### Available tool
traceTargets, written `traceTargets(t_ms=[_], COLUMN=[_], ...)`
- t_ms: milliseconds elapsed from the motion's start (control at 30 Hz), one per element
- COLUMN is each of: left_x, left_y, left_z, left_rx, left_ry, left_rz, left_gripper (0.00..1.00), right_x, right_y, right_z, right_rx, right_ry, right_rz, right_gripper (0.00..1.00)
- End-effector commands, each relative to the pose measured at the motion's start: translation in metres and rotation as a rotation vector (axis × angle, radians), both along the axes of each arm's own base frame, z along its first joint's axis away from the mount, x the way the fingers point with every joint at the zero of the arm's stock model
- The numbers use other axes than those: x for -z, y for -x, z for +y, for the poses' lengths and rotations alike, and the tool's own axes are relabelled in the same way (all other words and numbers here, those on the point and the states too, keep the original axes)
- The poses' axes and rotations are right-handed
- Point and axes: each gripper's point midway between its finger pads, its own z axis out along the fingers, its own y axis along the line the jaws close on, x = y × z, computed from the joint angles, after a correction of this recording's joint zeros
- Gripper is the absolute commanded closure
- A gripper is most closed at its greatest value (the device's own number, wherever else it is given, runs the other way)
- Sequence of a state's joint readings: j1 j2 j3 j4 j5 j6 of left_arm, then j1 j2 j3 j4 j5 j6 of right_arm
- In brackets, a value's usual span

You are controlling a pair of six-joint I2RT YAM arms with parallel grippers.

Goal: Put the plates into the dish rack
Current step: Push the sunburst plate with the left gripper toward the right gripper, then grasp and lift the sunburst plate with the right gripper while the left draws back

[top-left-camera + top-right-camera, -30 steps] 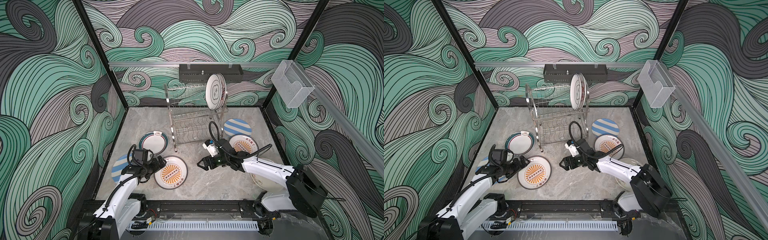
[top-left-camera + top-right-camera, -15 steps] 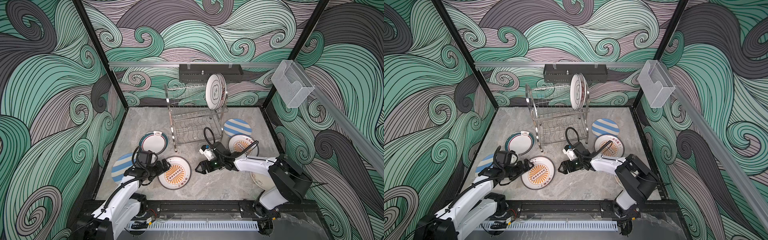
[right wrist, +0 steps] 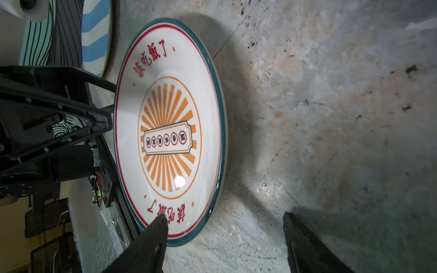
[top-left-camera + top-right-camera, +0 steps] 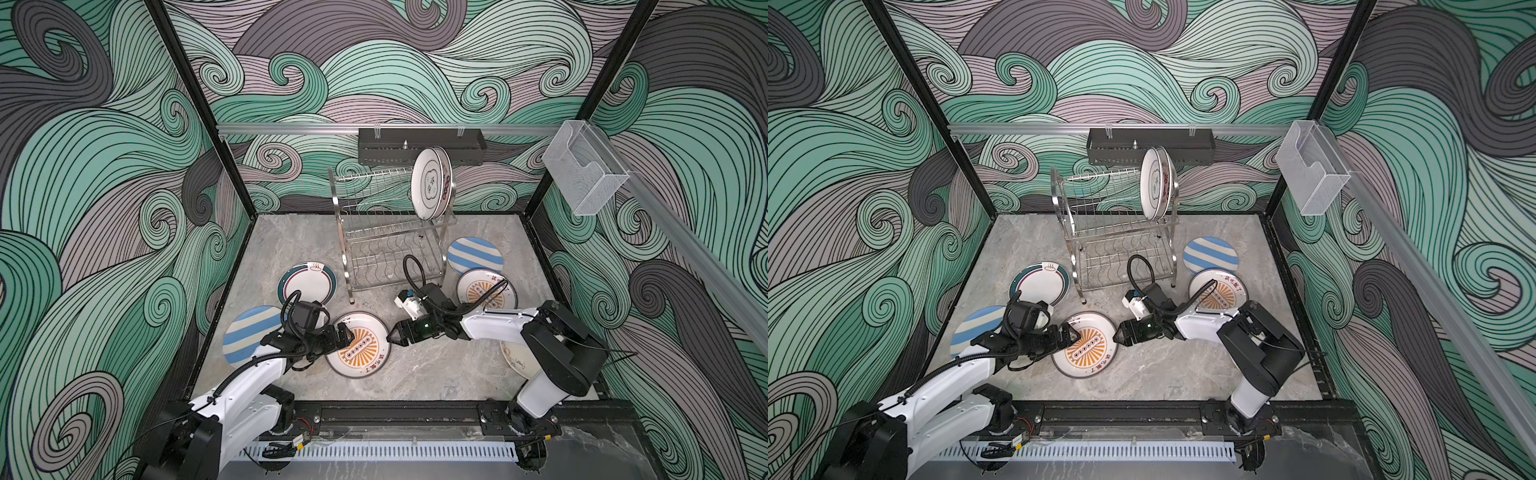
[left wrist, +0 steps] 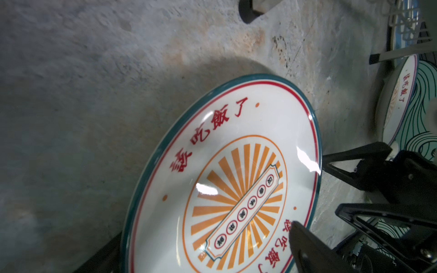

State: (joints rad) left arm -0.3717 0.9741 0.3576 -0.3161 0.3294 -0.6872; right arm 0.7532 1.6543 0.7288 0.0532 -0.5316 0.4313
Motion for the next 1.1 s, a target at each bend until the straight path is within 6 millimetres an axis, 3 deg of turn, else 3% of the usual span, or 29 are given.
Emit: traceTargets(t_ms=[0, 433, 633, 1067], left_x=[-0.019, -0.020, -0.024, -0.040], left_y=[-0.011, -0.007, -0.009, -0.017], left_z=[-0.015, -0.053, -0.061, -0.067], left_rx=[0.060, 0.259, 0.286, 0.303], left_ry=[0.023, 0.010, 0.012, 0.007], left_rz=[-0.069, -0.090, -0.108, -0.172], left_gripper=[0.01, 0.01, 0.01, 0.01], right_x=[0.005, 0.019, 0.018, 0.005], right_y=[-0.004, -0.002, -0.004, -0.013], right_z=[0.004, 0.006, 0.001, -0.002], right_rx=[0.022, 0.046, 0.068, 0.104], right_ry=[0.008, 0.003, 0.026, 0.013], right_rz=[0.016, 0.074, 0.059, 0.048], right_gripper=[0.23, 0.32, 0.42, 0.73])
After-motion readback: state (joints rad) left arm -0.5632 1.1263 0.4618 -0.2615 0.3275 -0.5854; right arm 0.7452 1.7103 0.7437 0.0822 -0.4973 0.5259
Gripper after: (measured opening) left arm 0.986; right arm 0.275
